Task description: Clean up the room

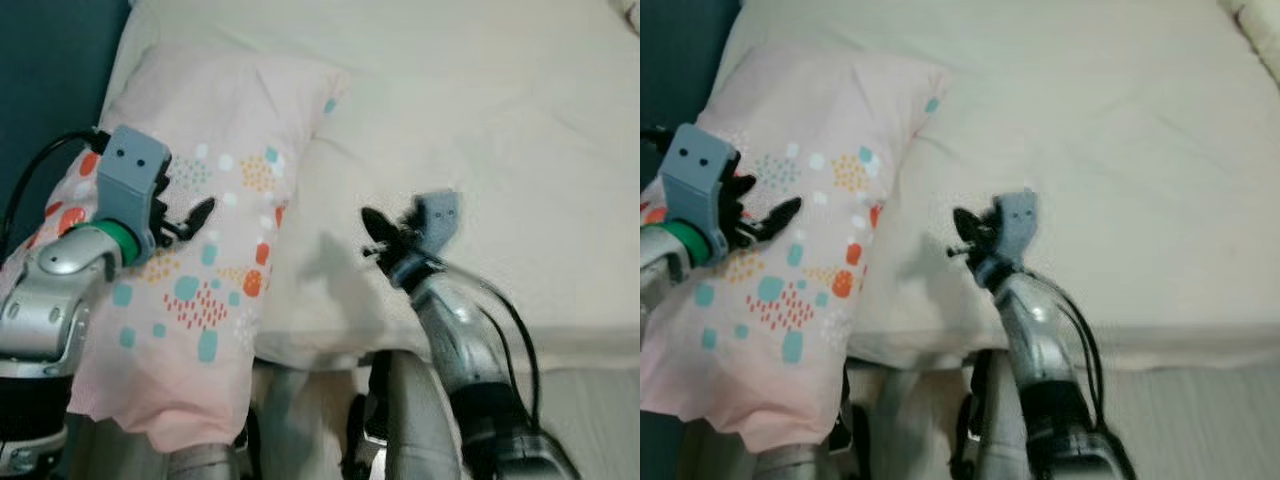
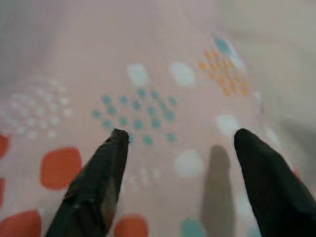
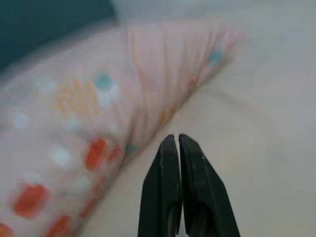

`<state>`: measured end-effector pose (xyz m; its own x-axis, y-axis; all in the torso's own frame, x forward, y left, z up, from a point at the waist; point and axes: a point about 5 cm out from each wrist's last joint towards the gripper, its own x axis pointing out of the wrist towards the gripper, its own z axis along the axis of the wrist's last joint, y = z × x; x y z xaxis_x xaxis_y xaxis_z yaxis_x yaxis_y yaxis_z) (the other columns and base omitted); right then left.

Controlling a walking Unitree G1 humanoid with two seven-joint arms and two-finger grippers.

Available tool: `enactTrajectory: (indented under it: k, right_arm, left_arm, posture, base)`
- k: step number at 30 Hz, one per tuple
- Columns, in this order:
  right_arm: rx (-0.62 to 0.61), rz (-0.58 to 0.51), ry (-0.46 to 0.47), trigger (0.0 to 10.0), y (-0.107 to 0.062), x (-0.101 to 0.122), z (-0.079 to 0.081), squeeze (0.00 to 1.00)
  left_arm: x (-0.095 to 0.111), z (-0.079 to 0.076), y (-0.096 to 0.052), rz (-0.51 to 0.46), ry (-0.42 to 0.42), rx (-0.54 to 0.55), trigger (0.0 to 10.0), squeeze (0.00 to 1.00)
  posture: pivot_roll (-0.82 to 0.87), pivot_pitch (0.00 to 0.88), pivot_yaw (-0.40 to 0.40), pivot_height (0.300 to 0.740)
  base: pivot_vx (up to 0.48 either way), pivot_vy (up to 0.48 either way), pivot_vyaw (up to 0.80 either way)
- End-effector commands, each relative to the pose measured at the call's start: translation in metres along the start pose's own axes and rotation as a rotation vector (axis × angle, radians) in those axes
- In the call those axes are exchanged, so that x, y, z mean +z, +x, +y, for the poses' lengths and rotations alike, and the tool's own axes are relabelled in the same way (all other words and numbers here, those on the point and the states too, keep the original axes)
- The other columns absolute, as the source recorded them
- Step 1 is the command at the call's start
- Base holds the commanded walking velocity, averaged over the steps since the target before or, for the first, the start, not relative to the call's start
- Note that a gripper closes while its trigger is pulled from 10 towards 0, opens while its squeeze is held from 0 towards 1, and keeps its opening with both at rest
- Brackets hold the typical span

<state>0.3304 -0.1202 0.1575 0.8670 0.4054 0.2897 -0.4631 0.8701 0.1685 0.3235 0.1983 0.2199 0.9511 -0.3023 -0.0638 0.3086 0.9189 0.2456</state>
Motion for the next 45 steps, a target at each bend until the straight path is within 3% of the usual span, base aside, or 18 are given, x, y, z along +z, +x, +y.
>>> enactTrajectory:
  k: [1,3,4,6,9,18,28,45]
  right_arm:
    - [-0.014,-0.043,0.034,10.0,-0.003,0.006,0.004,0.00]
    - [-0.046,-0.063,0.057,10.0,-0.005,0.006,0.005,0.00]
    - [-0.075,-0.081,0.067,10.0,-0.006,0.006,0.005,0.00]
    - [-0.111,-0.080,-0.009,10.0,-0.009,0.005,0.003,0.00]
    - [-0.138,-0.060,-0.054,10.0,-0.017,0.007,0.001,0.00]
    - [-0.217,-0.054,-0.092,10.0,-0.027,0.020,-0.018,0.00]
    - [-0.239,-0.050,-0.104,10.0,-0.026,0.021,-0.022,0.00]
    - [-0.269,-0.048,-0.111,10.0,-0.027,0.026,-0.031,0.00]
  left_arm:
    - [-0.001,-0.007,0.005,-0.032,0.012,0.011,10.0,1.00]
    - [0.004,-0.011,0.010,-0.076,0.004,0.057,10.0,1.00]
    - [0.008,-0.014,0.015,-0.129,-0.002,0.117,10.0,0.00]
    - [0.016,-0.023,0.023,-0.198,-0.020,0.196,10.0,0.00]
    - [0.019,-0.033,0.028,-0.217,-0.021,0.188,10.0,0.00]
    - [0.015,-0.052,0.042,-0.217,-0.079,0.148,10.0,0.00]
    - [0.019,-0.077,0.058,-0.224,-0.084,0.122,10.0,0.00]
    - [0.021,-0.088,0.066,-0.238,-0.095,0.116,10.0,0.00]
  posture:
    - [-0.06,0.165,0.057,0.598]
    - [-0.08,0.149,0.055,0.598]
    - [-0.09,0.135,0.055,0.598]
    - [-0.11,0.116,0.055,0.598]
    - [-0.12,0.103,0.055,0.602]
    - [-0.14,0.047,0.045,0.632]
    - [-0.14,0.023,0.041,0.673]
    - [-0.15,0.012,0.040,0.728]
  base:
    - [0.000,0.000,0.00]
    - [0.000,0.000,0.00]
    - [0.000,0.000,0.00]
    - [0.000,0.000,0.00]
    - [0.000,0.000,-0.15]
    - [0.000,0.000,-0.10]
    - [0.000,0.000,0.00]
    - [0.000,0.000,0.00]
